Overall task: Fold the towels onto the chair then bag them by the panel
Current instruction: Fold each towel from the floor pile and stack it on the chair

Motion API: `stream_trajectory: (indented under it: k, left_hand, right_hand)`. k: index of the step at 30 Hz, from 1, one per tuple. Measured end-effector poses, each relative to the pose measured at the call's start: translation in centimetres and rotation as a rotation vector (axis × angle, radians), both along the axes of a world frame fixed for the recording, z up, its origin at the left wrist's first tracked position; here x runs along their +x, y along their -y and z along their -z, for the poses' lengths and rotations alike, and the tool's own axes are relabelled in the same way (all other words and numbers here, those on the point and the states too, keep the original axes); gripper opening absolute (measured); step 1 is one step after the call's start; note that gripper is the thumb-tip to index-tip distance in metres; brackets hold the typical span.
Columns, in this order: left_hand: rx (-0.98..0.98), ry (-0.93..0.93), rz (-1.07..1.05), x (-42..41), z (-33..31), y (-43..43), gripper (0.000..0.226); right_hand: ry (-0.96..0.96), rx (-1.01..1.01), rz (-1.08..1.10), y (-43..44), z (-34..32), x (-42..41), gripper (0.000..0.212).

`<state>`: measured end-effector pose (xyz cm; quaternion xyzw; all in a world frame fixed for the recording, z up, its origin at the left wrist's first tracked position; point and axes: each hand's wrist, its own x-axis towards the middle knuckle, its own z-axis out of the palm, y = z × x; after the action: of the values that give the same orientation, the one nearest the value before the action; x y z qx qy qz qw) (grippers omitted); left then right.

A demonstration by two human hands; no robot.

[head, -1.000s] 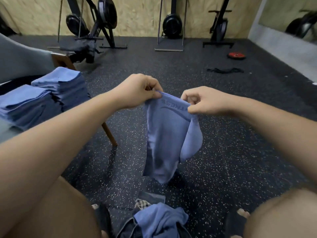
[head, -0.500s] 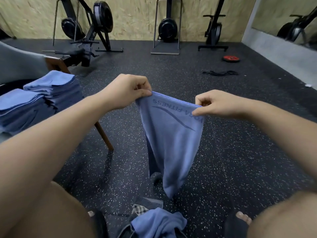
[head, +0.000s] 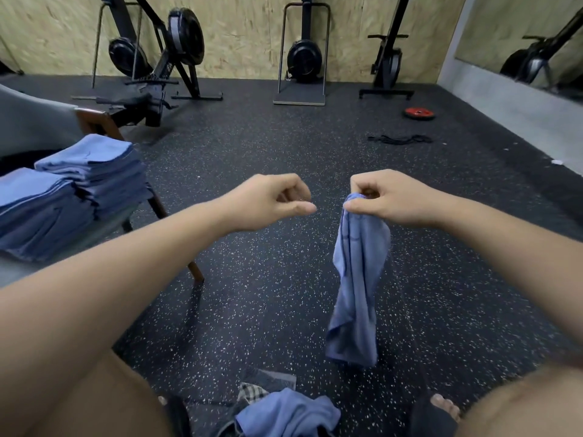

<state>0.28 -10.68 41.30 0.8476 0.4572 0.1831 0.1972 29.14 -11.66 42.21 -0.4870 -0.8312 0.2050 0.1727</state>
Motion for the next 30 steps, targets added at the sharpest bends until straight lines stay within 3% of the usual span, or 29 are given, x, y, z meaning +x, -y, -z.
stream_trajectory:
  k: [5,11,20,30]
  left_hand:
    - [0.036,0.043,0.072,3.1,1.9,0.3,0.039]
    - [0.162,-0.016,0.095,3.4,2.8,-0.7,0.009]
    - [0.113,-0.137,-0.060,-1.2,2.6,-3.7,0.020]
    - [0.128,-0.040,-0.253,-5.2,0.4,-5.0,0.008]
  right_hand:
    - [-0.042,0.021,-0.044,0.3,-0.4,-1.1,0.032]
    - [-0.078,0.025,-0.070,0.2,-0.4,-1.0,0.032]
    - [-0.017,0.066,0.074,-0.5,-0.8,1.9,0.033]
    - [0.098,-0.012,0.214,-1.9,0.1,4.4,0.022]
